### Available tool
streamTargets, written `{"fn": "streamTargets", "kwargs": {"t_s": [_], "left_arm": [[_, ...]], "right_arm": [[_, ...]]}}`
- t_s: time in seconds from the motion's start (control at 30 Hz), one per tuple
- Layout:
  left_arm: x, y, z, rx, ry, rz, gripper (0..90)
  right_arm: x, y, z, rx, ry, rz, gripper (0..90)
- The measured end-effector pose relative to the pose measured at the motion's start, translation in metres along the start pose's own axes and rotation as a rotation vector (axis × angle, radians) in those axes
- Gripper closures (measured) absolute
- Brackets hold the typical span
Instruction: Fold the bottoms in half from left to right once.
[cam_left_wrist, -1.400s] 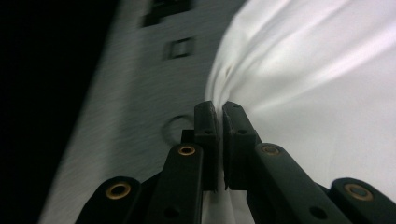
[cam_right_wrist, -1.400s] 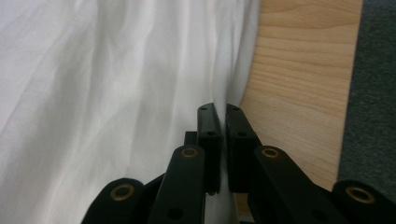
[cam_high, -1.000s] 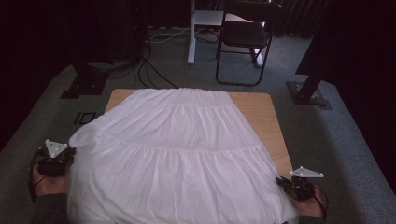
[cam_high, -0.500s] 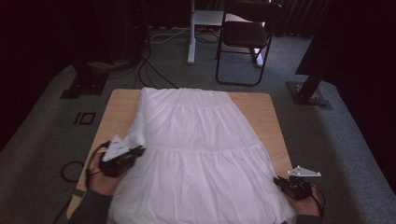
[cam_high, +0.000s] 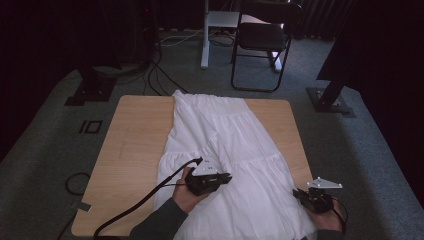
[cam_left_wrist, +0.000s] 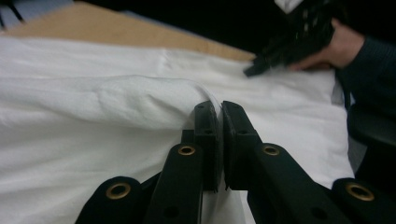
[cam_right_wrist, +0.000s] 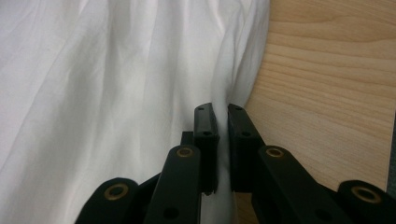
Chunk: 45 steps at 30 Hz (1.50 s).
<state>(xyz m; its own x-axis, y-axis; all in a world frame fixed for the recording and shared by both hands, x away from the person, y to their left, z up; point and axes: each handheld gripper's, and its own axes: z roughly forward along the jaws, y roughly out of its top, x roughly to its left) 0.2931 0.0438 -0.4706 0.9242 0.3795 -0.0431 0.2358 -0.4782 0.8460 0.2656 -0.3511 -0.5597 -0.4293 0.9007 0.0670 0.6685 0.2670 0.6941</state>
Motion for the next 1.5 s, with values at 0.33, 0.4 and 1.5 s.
{"fn": "streamTargets", "kwargs": {"t_s": [0.33, 0.4, 1.5], "left_arm": [[0.006, -0.005, -0.005, 0.043, 0.111, 0.048, 56.2], [0.007, -0.005, -0.011, 0.047, 0.155, 0.072, 53.6], [0.067, -0.134, -0.083, 0.207, 0.357, -0.211, 90.0]], "right_arm": [[0.052, 0.052, -0.023, -0.113, -0.023, -0.043, 45.3], [0.068, 0.065, -0.021, -0.134, 0.034, -0.056, 44.7], [0.153, 0.120, 0.066, -0.055, 0.222, -0.176, 86.3]]}}
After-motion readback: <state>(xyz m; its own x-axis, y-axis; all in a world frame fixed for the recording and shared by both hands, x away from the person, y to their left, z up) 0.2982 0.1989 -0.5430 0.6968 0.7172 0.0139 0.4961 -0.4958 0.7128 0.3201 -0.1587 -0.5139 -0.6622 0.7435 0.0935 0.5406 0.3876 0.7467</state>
